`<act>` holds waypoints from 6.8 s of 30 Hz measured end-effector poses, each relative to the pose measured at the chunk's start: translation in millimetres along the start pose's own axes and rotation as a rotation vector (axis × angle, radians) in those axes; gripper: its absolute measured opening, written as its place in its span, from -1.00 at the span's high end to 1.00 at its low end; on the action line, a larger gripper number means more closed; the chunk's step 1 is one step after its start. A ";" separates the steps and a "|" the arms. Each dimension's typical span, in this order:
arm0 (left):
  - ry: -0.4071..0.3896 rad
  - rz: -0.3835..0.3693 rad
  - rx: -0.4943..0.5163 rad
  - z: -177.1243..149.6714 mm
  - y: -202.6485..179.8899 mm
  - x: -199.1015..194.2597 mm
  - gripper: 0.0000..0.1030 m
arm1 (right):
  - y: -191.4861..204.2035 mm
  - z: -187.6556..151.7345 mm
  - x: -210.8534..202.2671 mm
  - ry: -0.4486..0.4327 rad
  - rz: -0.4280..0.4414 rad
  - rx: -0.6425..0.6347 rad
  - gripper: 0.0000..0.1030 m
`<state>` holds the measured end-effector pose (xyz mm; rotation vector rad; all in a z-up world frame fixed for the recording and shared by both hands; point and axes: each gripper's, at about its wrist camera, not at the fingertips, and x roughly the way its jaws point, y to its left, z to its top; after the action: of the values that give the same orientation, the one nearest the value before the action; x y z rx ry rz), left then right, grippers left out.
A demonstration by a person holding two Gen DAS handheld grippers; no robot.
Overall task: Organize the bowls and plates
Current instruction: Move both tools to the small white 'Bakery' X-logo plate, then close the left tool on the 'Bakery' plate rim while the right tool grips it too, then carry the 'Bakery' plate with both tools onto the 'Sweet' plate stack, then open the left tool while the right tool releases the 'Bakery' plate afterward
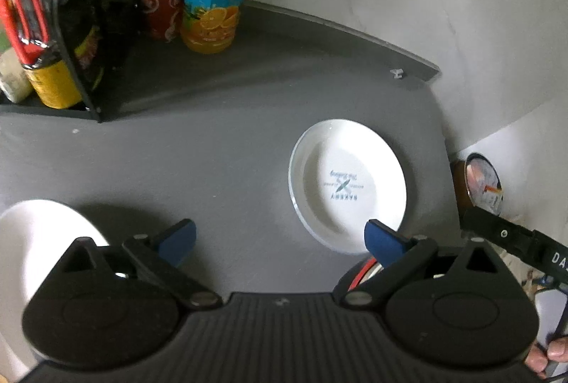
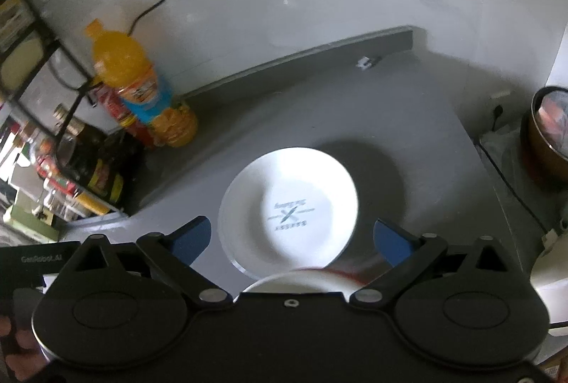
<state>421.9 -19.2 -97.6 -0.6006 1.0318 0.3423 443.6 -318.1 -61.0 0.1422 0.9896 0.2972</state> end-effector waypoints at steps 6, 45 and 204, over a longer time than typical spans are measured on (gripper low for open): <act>0.014 -0.014 -0.080 9.4 -4.8 29.7 -0.95 | -26.8 15.6 26.4 0.051 0.001 0.016 -0.91; 0.148 -0.082 -0.366 13.8 15.9 152.4 0.81 | -81.9 25.9 161.6 0.358 0.121 0.097 0.77; -0.015 0.109 -0.349 -90.1 318.1 -48.0 0.32 | 229.6 -168.5 104.4 0.297 0.071 -0.080 0.66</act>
<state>166.5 177.5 -185.6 -0.8549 0.9997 0.6299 314.1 -70.2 -178.3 0.0613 1.2663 0.4309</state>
